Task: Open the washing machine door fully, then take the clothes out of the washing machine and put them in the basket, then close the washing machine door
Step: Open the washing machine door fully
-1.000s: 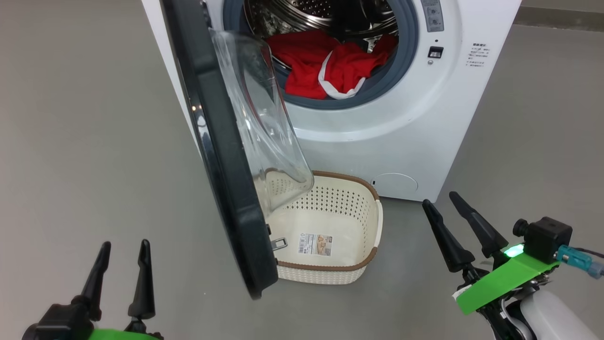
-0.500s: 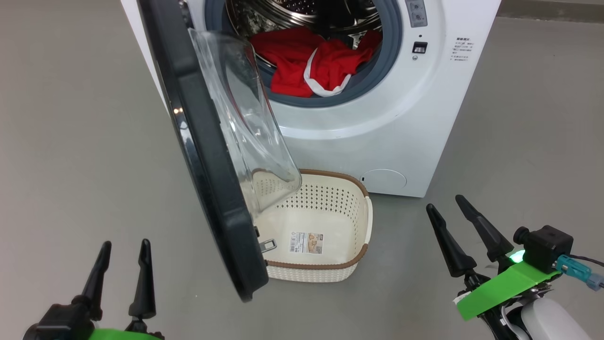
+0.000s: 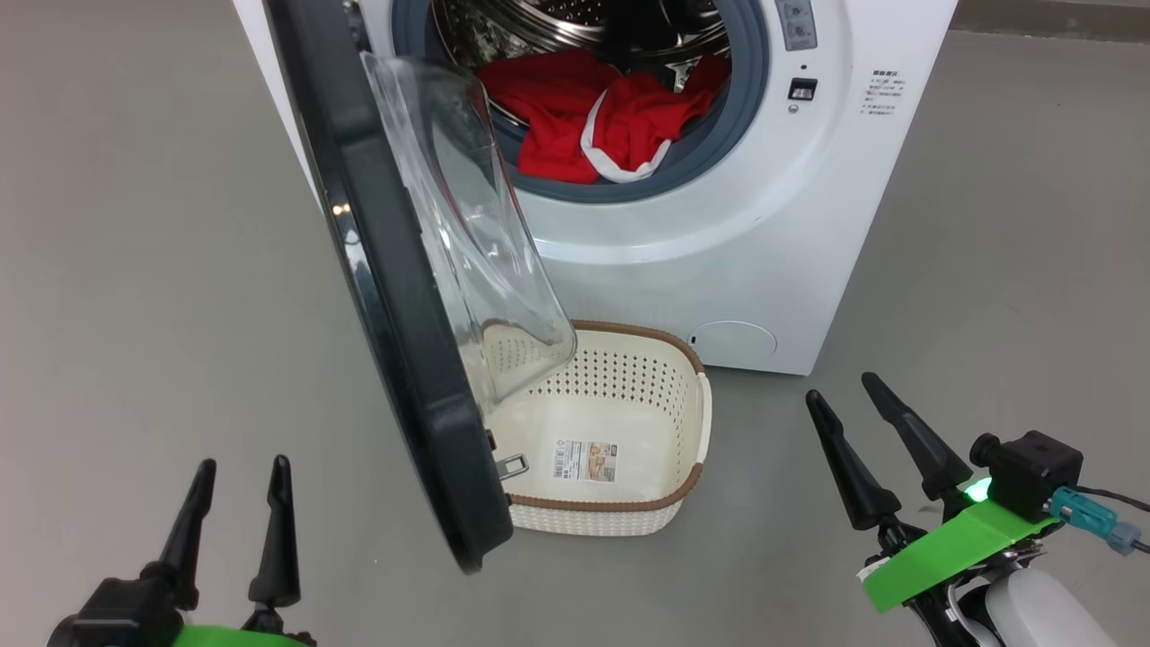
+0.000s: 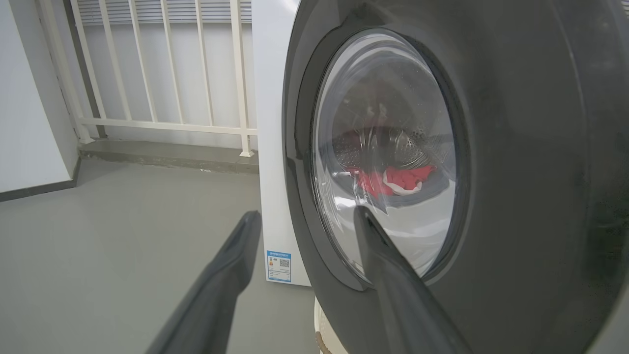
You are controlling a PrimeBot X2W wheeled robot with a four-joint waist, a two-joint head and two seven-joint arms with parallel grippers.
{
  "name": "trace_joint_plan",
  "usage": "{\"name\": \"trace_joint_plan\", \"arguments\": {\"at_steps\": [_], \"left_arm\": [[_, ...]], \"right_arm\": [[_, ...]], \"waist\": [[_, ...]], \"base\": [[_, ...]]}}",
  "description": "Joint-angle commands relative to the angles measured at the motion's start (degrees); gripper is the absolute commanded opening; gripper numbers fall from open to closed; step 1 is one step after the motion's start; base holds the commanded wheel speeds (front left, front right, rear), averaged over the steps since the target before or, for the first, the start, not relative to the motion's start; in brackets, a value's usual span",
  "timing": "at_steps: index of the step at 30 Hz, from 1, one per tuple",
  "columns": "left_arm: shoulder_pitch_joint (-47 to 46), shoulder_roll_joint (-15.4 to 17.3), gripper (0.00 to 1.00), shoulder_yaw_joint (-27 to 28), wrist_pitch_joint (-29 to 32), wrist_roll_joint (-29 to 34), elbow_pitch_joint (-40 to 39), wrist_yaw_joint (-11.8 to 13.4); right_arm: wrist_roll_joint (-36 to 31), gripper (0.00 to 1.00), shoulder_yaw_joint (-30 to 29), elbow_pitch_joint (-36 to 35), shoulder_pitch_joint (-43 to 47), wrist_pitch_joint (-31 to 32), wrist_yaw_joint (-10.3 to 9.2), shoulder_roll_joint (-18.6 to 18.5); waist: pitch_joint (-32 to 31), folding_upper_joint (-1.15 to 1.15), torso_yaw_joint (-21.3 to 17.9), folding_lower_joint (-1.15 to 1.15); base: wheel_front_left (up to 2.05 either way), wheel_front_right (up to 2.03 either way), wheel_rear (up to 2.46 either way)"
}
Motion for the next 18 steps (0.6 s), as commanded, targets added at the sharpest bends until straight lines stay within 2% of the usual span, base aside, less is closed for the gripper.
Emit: {"name": "trace_joint_plan", "arguments": {"at_steps": [1,18], "left_arm": [[-1.38,0.65,1.0,1.73,-0.47,0.32,-1.23,-0.18],[-1.57,0.66,1.0,1.75,-0.47,0.55,-1.22,-0.18]], "right_arm": [[-0.37,1.0,1.23,-1.09,0.23,-0.7,0.09,-0.42],[0.64,1.0,1.7,0.24,-0.31,-0.7,0.09,-0.42]], "waist": [[0.03,0.0,0.03,0.0],[0.11,0.0,0.25,0.0]], "base": [[0.0,0.0,0.0],[0.0,0.0,0.0]]}}
